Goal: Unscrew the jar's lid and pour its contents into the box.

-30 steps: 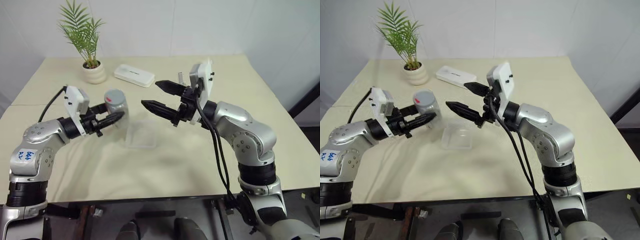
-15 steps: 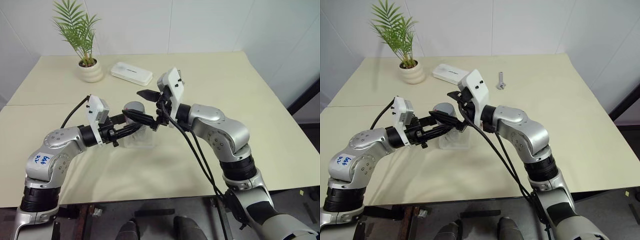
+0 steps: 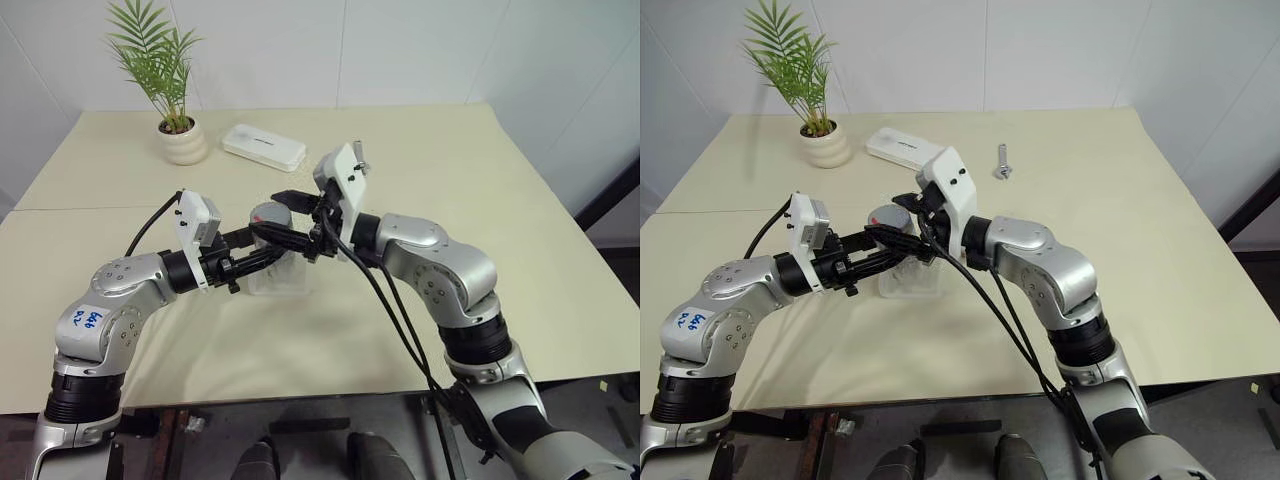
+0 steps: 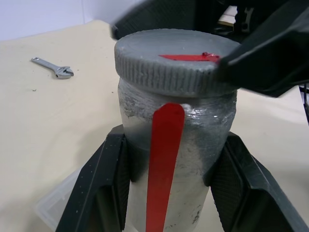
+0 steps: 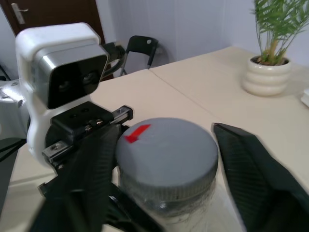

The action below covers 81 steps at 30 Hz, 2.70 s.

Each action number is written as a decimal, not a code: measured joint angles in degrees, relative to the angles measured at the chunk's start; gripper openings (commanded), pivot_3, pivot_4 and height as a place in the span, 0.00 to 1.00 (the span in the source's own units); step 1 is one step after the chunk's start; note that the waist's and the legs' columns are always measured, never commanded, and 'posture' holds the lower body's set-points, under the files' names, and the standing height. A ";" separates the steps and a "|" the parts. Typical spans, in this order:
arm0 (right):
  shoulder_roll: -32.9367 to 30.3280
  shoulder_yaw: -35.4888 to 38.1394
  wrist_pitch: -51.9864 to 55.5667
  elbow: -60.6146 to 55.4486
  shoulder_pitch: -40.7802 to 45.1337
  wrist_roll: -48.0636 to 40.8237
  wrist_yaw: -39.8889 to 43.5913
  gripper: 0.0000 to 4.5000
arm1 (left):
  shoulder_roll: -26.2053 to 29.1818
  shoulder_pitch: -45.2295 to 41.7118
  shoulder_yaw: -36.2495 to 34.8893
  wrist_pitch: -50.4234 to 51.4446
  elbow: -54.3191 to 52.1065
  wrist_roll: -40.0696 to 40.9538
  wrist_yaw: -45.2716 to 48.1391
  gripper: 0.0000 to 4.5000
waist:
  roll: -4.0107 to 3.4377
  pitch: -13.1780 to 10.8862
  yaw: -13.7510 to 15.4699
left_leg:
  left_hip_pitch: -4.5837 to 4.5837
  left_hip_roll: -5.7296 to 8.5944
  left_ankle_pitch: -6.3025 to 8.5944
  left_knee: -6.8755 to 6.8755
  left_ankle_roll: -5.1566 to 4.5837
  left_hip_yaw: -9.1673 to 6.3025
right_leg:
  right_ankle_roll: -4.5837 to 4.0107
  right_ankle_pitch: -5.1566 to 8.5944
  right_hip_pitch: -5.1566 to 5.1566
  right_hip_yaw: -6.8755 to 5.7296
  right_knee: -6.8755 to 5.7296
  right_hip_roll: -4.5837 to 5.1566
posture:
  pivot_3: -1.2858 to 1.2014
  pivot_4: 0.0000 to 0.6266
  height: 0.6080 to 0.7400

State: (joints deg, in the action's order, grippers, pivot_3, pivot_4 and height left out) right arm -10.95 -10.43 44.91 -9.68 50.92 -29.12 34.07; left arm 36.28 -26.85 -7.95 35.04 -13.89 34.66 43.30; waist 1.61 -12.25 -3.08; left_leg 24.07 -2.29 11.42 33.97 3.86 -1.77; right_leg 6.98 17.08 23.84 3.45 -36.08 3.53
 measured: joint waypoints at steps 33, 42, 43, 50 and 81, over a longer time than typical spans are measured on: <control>-7.44 3.18 -13.24 15.77 10.40 -3.00 32.73 1.00 | 1.75 -5.03 0.67 -7.60 7.51 2.06 22.16 0.42 | 0.09 0.02 -0.13 | 0.05 -1.18 0.76 1.21 0.08 1.96 | -0.02 -0.35 0.86 2.03 -0.54 -1.27 | 0.52 0.24 1.00; -3.75 -0.03 -12.29 14.01 10.63 0.38 26.62 1.00 | 1.57 -4.50 0.09 -7.60 7.48 2.06 20.41 0.42 | 0.08 0.02 -0.48 | 0.06 -1.35 0.76 1.20 0.09 1.93 | -0.11 -0.30 1.05 2.19 -0.85 -1.55 | 0.52 0.24 1.00; -3.07 -0.71 -12.30 13.99 10.53 1.05 25.82 1.00 | 1.51 -4.38 0.09 -7.60 7.47 2.06 20.22 0.42 | 0.08 0.02 -0.48 | 0.06 -1.35 0.76 1.20 0.09 1.94 | -0.11 -0.30 1.05 2.20 -0.86 -1.55 | 0.52 0.24 1.00; -0.60 -2.72 -12.23 13.92 9.15 2.72 22.66 1.00 | 1.27 -4.37 0.15 -7.47 7.46 2.06 19.88 0.42 | 0.09 0.02 -0.36 | 0.08 -1.35 0.76 1.21 0.09 1.94 | -0.11 -0.30 1.05 2.21 -0.83 -1.55 | 0.52 0.24 1.00; -10.34 4.19 -16.98 17.37 6.09 -0.03 31.75 1.00 | 2.55 -1.57 -1.61 -5.56 4.38 2.23 18.06 0.42 | 0.09 0.02 -0.49 | 0.06 -1.40 0.76 1.19 0.09 1.96 | -0.11 -0.29 1.08 2.25 -0.85 -1.65 | 0.52 0.24 1.00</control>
State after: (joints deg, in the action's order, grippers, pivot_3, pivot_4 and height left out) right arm -21.29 -6.24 27.94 7.69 57.01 -29.15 65.82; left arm 38.83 -28.42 -9.56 29.48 -9.50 36.89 61.36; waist 1.70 -12.23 -3.57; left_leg 24.13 -3.70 12.18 35.17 3.95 0.18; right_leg 6.87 16.78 24.92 5.71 -36.92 1.88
